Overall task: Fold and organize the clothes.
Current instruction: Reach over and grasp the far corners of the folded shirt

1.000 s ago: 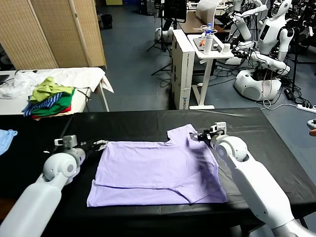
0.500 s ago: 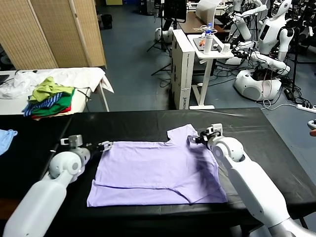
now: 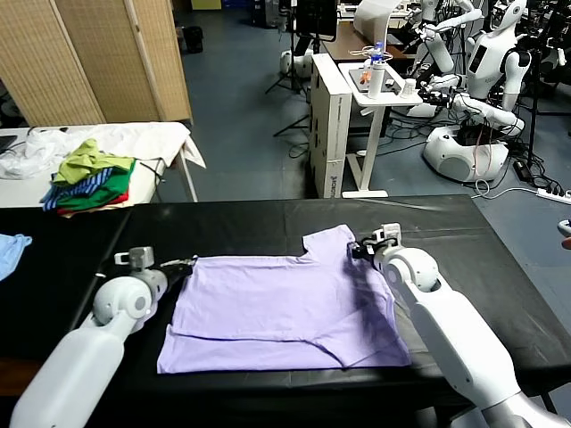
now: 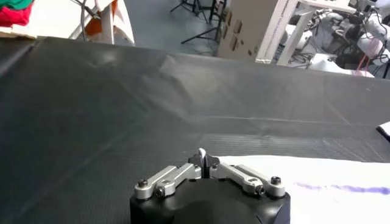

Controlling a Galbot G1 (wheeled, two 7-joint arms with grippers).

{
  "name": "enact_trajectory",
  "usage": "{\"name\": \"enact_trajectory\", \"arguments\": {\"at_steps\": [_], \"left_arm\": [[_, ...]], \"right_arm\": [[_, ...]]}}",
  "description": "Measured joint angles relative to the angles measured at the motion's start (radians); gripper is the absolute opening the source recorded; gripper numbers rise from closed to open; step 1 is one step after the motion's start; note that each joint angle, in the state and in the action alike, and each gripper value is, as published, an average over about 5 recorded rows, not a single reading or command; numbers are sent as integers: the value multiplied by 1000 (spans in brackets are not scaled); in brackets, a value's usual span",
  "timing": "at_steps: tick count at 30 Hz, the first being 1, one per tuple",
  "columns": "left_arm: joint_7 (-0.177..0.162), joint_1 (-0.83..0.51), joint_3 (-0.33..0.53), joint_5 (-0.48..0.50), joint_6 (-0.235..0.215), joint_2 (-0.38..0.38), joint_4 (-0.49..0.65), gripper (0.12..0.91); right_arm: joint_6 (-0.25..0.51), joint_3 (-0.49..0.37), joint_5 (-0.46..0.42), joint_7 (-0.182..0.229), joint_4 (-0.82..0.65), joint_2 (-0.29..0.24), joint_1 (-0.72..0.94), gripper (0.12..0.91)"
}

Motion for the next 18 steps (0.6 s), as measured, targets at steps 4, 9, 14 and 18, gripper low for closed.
{"name": "enact_trajectory", "arguments": {"at_steps": [4, 9, 14, 18], "left_arm": [[-2, 8, -8, 6, -11, 2, -20, 147], [-7, 35, -33, 6, -16, 8, -62, 147], [-8, 78, -70, 4, -19, 23, -126, 147], [-8, 130, -106, 7, -24, 37, -188, 147]], "right_arm": [[26, 13, 1, -13, 26, -11, -15, 140], [57, 41, 2, -28, 78, -31, -50, 140], [75, 87, 12, -41, 146, -60, -109, 140], [75, 126, 25, -46, 201, -84, -161, 140]]}}
